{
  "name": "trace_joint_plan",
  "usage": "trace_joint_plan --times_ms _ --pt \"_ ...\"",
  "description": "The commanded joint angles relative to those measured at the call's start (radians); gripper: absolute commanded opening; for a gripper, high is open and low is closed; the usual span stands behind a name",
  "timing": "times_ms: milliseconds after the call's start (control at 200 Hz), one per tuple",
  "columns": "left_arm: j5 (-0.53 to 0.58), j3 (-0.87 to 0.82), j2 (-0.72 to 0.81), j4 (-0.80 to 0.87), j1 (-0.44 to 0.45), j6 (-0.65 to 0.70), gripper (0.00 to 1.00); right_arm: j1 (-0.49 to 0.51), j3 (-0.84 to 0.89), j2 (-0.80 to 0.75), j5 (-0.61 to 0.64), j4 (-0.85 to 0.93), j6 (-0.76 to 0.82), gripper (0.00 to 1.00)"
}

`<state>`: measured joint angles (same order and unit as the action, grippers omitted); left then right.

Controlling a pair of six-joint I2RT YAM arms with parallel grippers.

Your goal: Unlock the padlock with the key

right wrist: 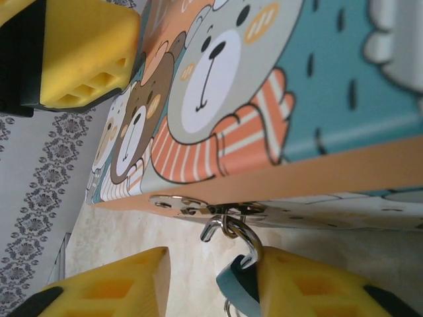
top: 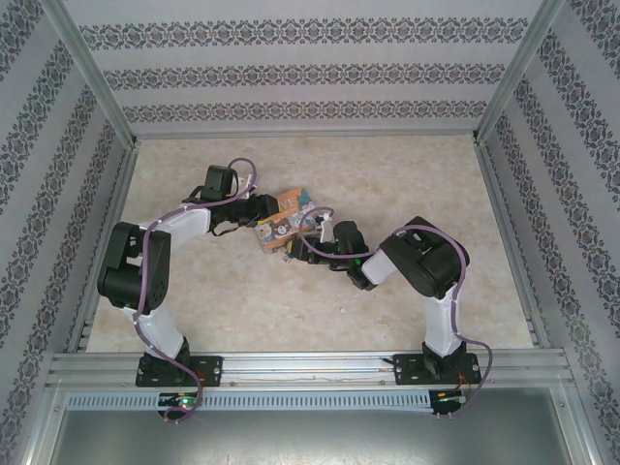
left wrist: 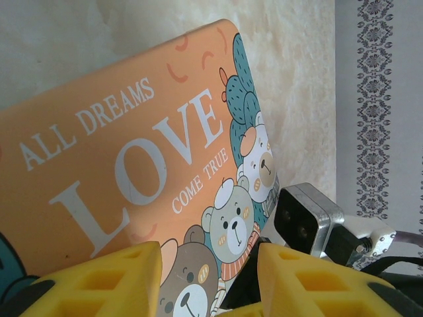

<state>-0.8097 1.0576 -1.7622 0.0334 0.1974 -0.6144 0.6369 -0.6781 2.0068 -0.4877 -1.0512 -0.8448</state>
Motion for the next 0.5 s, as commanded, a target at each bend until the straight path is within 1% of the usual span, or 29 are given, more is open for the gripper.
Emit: trace_joint_plan --times_ms 0,350,495 --pt "0.016 -0.040 -0.018 0.041 0.021 -0.007 0.43 -0.007 0.015 0.006 -0.021 -0.046 0.015 0.33" --pt "0.019 -0.045 -0.012 0.042 0.021 -0.006 0.43 -0.006 0.022 0.007 -0.009 -0.049 0.009 0.13" --pt "0.019 -0.057 0.002 0.043 0.021 -0.008 0.42 -0.005 0.025 0.008 0.004 -0.065 -0.009 0.06"
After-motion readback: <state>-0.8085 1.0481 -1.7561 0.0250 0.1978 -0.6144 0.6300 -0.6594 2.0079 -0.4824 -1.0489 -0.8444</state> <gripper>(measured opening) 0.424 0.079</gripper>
